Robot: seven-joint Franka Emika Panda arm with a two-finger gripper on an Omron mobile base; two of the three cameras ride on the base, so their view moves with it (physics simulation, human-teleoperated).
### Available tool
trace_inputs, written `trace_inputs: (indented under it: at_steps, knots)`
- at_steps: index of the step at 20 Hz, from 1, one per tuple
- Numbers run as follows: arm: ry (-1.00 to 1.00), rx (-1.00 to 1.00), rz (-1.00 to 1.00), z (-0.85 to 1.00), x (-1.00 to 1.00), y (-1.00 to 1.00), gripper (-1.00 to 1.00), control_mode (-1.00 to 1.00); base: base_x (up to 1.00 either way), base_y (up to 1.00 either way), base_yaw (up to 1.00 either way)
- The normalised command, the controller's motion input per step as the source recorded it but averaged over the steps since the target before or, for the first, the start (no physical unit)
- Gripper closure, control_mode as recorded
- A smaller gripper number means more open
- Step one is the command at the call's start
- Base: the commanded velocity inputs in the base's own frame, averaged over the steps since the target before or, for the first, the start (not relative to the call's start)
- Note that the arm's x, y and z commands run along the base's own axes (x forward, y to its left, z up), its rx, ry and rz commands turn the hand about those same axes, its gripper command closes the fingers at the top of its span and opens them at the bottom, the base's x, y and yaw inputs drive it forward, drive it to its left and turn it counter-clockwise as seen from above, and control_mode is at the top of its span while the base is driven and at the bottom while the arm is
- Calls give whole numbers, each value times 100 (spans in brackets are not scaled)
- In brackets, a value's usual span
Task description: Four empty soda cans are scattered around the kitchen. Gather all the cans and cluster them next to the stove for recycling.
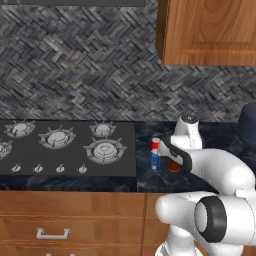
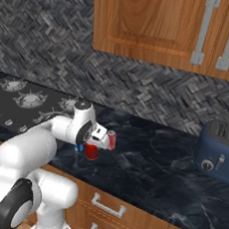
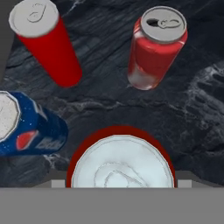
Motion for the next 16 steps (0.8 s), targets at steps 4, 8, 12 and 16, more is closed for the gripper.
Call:
trace_inputs:
  at_steps: [4, 8, 12, 16]
  knots:
    - [0, 0, 0, -13, 19, 0, 100, -100, 0, 0, 0]
    - [0, 0, 0, -12, 17, -3, 100, -100, 0, 0, 0]
    - [-2, 0, 0, -10, 15, -2, 100, -100, 0, 0, 0]
    - [-1, 0, 0, -8, 17, -2, 100, -100, 0, 0, 0]
